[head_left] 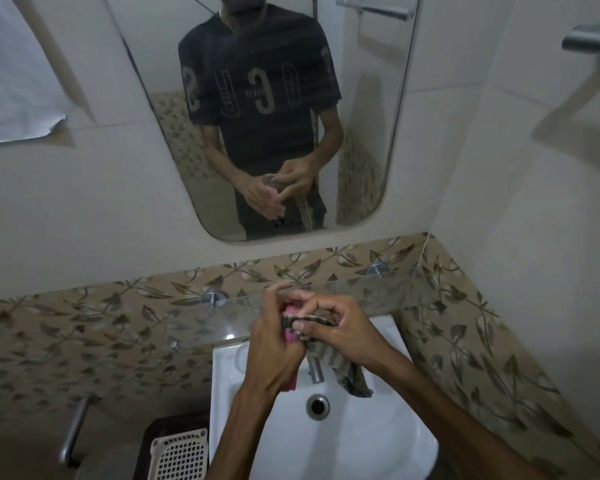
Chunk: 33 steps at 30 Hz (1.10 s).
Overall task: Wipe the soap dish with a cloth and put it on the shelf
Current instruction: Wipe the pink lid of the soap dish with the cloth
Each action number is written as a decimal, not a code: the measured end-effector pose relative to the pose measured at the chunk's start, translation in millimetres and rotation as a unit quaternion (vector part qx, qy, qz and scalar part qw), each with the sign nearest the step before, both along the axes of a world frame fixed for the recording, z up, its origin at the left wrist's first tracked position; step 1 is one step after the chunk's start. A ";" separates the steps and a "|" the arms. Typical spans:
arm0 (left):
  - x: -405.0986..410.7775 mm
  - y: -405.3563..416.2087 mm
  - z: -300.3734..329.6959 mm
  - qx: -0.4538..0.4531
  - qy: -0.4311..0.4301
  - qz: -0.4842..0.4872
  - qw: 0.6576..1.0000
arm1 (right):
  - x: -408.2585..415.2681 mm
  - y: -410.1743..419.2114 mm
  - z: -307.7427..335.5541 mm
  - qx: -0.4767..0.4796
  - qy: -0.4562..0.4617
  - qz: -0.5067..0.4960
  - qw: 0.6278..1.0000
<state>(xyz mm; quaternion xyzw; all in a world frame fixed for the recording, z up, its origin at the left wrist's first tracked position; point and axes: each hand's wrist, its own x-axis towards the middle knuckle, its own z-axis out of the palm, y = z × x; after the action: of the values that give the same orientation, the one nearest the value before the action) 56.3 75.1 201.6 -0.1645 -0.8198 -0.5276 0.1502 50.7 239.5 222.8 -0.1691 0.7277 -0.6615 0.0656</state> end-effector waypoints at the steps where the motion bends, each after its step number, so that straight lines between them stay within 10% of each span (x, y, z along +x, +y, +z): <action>1: 0.8 0.7 0.6 -0.013 0.001 0.014 1.000 | 0.4 -1.7 -1.2 -0.019 -0.024 -0.010 0.999; 14: -2.7 -2.4 5.8 -0.111 0.163 -0.045 0.979 | -21.1 9.8 14.1 -0.226 -0.313 0.067 0.920; 18: 5.6 -4.1 -2.5 -0.042 -0.009 -0.047 0.998 | -18.2 9.1 20.9 -0.138 -0.178 0.022 0.974; 23: 12.1 -32.9 -8.1 0.090 -0.278 -0.200 0.935 | 2.1 5.2 45.2 0.098 0.099 0.045 0.989; 33: 12.3 -18.8 16.2 0.113 -0.226 -0.220 0.942 | 33.7 -8.7 47.9 0.135 0.235 0.053 0.961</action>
<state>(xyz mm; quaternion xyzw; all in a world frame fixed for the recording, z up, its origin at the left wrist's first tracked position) 68.6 56.3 217.8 -0.1989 -0.7108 -0.6598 -0.1408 84.4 230.8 270.7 -0.3478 0.7953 -0.4941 -0.0498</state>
